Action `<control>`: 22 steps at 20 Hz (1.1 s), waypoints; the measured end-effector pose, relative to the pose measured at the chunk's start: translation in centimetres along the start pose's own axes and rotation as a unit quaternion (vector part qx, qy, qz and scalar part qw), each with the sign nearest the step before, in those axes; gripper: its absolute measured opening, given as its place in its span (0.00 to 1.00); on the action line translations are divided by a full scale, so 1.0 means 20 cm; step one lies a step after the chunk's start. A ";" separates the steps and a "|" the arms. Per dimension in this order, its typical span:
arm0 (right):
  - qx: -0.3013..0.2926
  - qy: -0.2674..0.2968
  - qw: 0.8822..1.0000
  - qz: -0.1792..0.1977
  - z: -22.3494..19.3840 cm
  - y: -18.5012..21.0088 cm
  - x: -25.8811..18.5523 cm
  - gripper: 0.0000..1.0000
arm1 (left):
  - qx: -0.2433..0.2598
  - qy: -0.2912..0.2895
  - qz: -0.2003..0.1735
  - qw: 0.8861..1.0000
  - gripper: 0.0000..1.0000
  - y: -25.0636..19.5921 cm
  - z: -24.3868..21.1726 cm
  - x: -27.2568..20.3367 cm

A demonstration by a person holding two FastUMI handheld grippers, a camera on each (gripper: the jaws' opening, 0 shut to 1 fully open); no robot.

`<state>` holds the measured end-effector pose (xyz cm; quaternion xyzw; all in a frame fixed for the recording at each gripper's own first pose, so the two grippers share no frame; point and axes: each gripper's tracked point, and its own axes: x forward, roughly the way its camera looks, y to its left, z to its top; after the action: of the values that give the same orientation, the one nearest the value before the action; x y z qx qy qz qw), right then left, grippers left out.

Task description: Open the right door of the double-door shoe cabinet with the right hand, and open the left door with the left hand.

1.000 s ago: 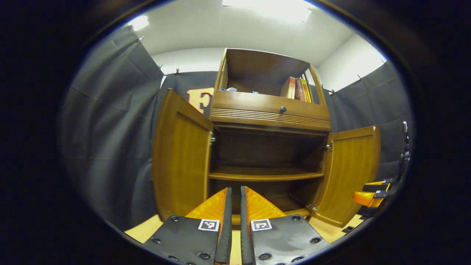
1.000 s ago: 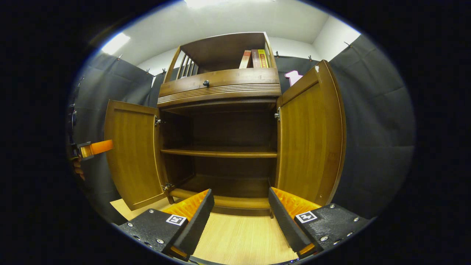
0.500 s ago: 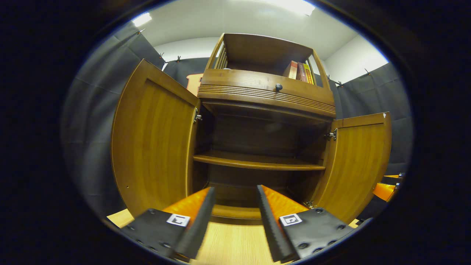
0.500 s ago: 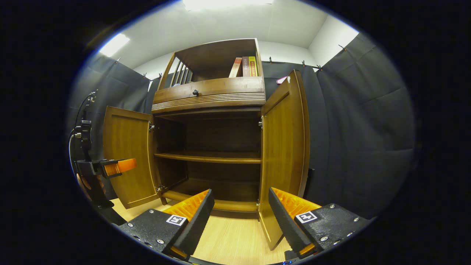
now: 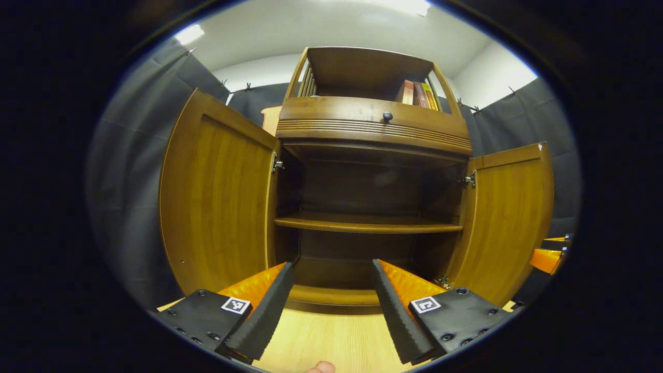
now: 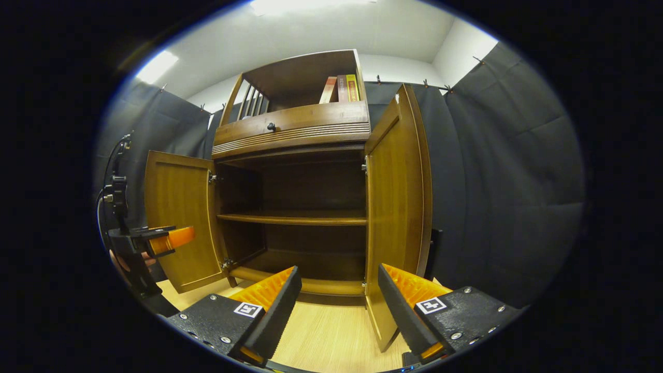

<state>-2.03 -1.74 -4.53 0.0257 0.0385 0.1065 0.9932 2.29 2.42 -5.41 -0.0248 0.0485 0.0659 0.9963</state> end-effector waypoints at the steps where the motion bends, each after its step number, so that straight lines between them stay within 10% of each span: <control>1: 0.001 -0.001 1.000 0.000 0.00 0.00 0.00 1.00 | 0.004 -0.004 -0.002 1.000 0.95 -0.01 0.01 0.00; 22: -0.007 0.002 1.000 -0.002 -0.03 0.03 0.03 0.92 | 0.012 -0.010 -0.008 1.000 0.95 -0.02 0.04 0.06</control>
<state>-1.57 -0.94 -5.23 0.0182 0.0399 0.1049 0.9935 3.54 2.28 -4.79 -0.0121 0.0389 0.0574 0.9975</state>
